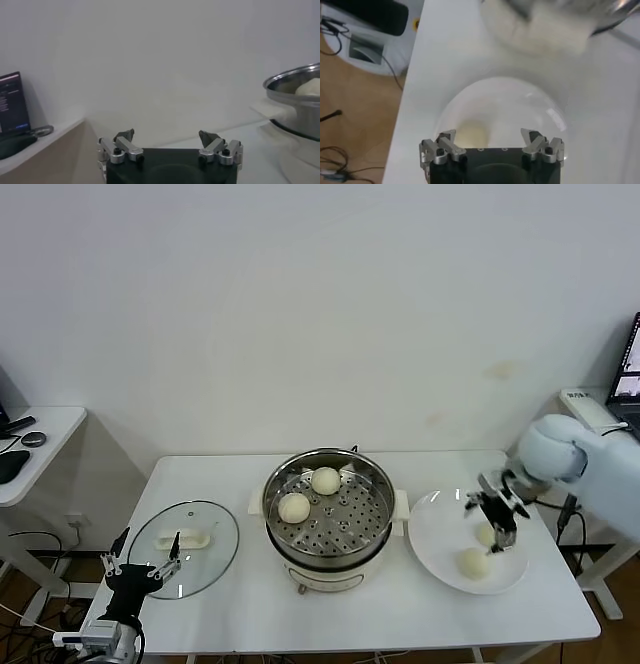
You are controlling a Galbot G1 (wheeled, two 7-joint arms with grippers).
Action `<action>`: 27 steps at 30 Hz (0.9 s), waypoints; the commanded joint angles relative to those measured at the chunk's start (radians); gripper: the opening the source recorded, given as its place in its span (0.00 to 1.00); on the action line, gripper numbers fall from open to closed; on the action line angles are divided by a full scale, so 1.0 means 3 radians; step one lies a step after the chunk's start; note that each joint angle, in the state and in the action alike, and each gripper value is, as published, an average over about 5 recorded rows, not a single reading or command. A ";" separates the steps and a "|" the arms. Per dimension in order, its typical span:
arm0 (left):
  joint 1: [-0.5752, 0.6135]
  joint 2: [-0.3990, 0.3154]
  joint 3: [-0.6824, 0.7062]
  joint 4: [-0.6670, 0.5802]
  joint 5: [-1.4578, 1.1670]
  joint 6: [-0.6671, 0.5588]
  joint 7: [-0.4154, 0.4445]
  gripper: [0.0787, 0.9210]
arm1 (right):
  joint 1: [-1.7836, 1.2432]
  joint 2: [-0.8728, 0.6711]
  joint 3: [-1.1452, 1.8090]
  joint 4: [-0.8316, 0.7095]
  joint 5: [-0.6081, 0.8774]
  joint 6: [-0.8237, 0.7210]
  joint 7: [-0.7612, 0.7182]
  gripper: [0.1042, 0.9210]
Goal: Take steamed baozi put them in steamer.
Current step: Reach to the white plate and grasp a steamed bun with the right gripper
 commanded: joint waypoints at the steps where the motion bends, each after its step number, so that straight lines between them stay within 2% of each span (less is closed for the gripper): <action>1: 0.0021 -0.0016 -0.0021 -0.0030 0.0001 -0.0001 -0.0004 0.88 | -0.0890 -0.0168 0.0548 -0.0112 -0.0395 0.0146 0.0199 0.88; 15: 0.0085 -0.0053 -0.0075 -0.0066 -0.0012 -0.0034 -0.0018 0.88 | -0.1029 0.0296 0.0616 -0.0512 -0.0513 -0.0016 0.0340 0.88; 27: 0.0066 -0.0060 -0.0090 -0.0046 -0.0009 -0.0036 -0.0024 0.88 | -0.1139 0.0419 0.0668 -0.0675 -0.0584 -0.0017 0.0388 0.88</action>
